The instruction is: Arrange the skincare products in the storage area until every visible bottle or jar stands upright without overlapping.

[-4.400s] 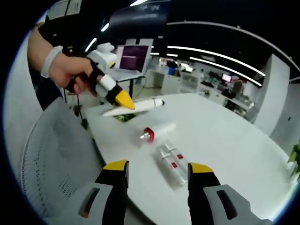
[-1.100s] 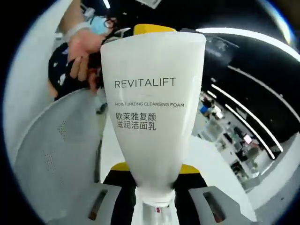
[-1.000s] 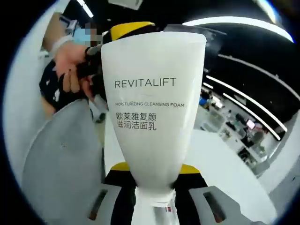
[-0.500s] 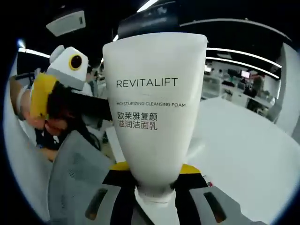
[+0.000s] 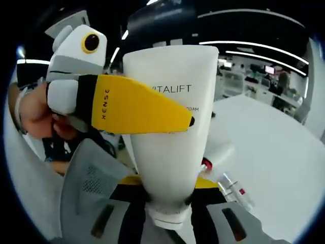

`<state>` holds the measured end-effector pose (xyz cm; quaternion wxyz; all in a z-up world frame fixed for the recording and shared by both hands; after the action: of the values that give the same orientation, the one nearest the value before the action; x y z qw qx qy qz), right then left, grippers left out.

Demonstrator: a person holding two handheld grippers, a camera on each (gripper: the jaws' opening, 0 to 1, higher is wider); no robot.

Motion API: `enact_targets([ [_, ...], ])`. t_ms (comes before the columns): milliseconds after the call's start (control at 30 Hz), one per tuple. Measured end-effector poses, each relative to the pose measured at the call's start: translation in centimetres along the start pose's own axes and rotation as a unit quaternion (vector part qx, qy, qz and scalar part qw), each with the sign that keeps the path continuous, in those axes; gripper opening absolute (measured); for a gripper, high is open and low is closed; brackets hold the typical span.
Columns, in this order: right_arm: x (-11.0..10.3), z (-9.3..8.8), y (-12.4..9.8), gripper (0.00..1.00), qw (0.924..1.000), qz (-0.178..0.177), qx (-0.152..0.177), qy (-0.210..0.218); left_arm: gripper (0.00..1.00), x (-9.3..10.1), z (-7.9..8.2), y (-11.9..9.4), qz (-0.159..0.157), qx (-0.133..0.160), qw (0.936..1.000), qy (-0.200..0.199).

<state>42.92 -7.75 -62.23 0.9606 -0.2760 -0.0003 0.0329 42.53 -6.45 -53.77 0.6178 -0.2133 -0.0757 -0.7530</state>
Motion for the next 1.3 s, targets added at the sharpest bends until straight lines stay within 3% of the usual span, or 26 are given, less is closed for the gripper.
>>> enact_targets([
  [133, -0.1, 0.4, 0.0, 0.32, 0.9999, -0.003, 0.016, -0.005, 0.04, -0.1, 0.2, -0.1, 0.008, -0.006, 0.9999, 0.007],
  [167, 0.0, 0.7, -0.1, 0.32, 0.9997, -0.010, 0.022, -0.009, 0.03, -0.1, 0.3, 0.0, 0.007, -0.008, 0.9996, 0.027],
  [300, 0.2, 2.2, -0.8, 0.36, 0.9983, -0.008, 0.054, 0.019, 0.03, -0.2, -0.3, 0.5, 0.023, -0.042, 0.9970, 0.061],
  [433, 0.6, 2.4, -1.1, 0.36, 0.9981, -0.016, 0.054, 0.025, 0.03, 0.2, -0.2, 1.0, 0.011, -0.040, 0.9972, 0.062],
  [567, 0.6, 2.5, -1.2, 0.36, 0.9958, 0.002, 0.069, 0.060, 0.03, 0.8, -0.1, 1.3, -0.012, -0.050, 0.9949, 0.087],
  [667, 0.8, 2.4, -1.4, 0.34, 0.9959, 0.005, 0.067, 0.061, 0.04, 0.8, 0.1, 1.3, -0.026, -0.047, 0.9958, 0.074],
  [700, 1.1, 2.3, -1.6, 0.31, 0.9964, 0.000, 0.056, 0.063, 0.04, 0.9, 0.0, 1.4, -0.040, -0.045, 0.9969, 0.052],
  [833, 1.2, 2.7, -1.9, 0.27, 0.9968, -0.004, 0.068, 0.042, 0.06, 0.9, 0.4, 1.5, -0.059, -0.024, 0.9969, 0.046],
  [933, 1.7, 2.9, -1.9, 0.26, 0.9967, -0.015, 0.073, 0.032, 0.07, 1.0, 0.6, 1.9, -0.057, -0.017, 0.9952, 0.077],
  [1133, 3.4, 2.8, -1.9, 0.25, 0.9967, -0.025, 0.068, 0.035, 0.09, 0.7, 0.5, 2.0, -0.048, -0.017, 0.9949, 0.087],
  [1300, 5.7, 2.5, -2.4, 0.26, 0.9961, -0.039, 0.066, 0.043, 0.24, -0.4, 0.3, 0.8, -0.029, -0.008, 0.9946, 0.099],
])
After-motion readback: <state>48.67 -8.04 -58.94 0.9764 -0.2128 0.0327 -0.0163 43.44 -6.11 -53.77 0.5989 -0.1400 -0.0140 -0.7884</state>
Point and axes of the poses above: the point that each gripper's makers call its tool centre point, and the gripper's own axes: y roughly forward along the fingers, x roughly to its right, z roughly out of its top, the point moved 2 cm from there along -y, roughly backward along the fingers, and after that the axes turned 4 degrees about -z, right-handed, at the moved point
